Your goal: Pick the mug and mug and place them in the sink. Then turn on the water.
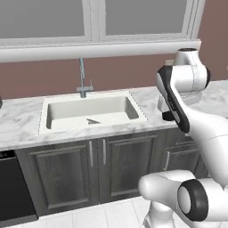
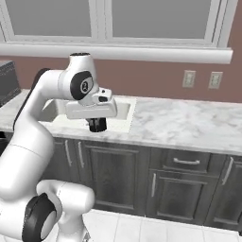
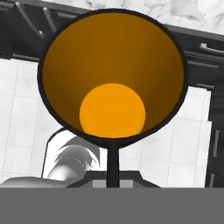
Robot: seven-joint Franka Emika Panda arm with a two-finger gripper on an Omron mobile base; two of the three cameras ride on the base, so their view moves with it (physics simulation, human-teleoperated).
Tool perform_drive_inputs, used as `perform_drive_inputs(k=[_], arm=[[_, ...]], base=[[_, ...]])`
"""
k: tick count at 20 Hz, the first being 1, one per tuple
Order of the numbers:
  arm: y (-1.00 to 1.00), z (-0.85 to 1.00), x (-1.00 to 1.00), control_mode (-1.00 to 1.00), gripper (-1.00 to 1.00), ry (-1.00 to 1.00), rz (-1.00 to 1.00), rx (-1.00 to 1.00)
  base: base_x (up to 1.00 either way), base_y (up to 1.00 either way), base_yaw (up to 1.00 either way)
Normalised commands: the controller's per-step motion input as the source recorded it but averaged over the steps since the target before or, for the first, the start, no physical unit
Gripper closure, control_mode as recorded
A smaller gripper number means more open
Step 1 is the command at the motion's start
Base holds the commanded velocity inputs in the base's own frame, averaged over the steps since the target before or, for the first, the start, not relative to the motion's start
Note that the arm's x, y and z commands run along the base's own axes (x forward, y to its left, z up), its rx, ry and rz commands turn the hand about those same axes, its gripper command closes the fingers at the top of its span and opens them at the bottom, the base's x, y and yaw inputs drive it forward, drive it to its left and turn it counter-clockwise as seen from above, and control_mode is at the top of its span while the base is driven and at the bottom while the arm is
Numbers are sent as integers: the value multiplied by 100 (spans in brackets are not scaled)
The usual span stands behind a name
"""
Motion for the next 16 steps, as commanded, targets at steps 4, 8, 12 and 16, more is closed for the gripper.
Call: perform_drive_inputs(k=[4,8,12,16], arm=[[0,0,0,100,100,0,0,0],[0,0,0,100,100,0,0,0],[0,0,0,100,100,0,0,0],[0,0,0,100,100,0,0,0]], base=[[13,66,13],[16,82,9],[18,84,7],[32,59,1]])
